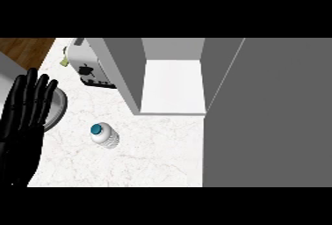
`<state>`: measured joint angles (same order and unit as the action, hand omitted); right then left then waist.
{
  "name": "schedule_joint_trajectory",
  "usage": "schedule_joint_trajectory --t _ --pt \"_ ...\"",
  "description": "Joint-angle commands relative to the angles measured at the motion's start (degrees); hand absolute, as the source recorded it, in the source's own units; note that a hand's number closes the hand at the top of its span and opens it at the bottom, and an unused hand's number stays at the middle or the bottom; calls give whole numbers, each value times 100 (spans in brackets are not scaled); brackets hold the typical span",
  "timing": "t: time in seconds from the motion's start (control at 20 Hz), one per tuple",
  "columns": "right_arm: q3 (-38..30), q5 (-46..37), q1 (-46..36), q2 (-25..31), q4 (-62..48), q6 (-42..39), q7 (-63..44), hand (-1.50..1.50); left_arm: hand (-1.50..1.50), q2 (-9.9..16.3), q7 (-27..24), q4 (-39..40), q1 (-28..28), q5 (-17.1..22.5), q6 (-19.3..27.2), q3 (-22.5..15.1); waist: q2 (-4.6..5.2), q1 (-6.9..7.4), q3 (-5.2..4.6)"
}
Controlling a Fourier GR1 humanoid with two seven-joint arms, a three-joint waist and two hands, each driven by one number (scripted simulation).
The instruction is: Pick up the bottled water, place it into the cabinet and close the cabinet
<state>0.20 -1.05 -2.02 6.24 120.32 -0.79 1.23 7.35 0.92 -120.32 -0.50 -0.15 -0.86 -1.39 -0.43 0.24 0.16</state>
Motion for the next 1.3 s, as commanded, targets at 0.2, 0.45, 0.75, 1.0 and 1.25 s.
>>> schedule_joint_trajectory --t 0.2,0.45,0.75,1.0,1.25 --pt "235 200 666 17 479 -307 -58 -150 -150 -714 454 -321 107 -1551 1844 -214 16 -60 -3" --pt "972 795 1198 -102 990 -708 -644 -150 -150 -729 1020 -518 593 -962 3531 -344 -7 -53 -10" --pt "1367 818 1882 -49 1983 -702 -1128 -150 -150 -733 2323 -1502 826 -2670 4366 -1755 15 -65 -5" --pt "2363 -126 1783 -355 2361 -294 -1554 -150 -150 -734 3087 -1859 1041 -3623 4501 -2380 20 -25 -11" --pt "2710 -361 1767 -420 2798 -40 -2080 -150 -150 -734 3412 -2177 1215 -4069 4610 -2799 2 -1 -12"
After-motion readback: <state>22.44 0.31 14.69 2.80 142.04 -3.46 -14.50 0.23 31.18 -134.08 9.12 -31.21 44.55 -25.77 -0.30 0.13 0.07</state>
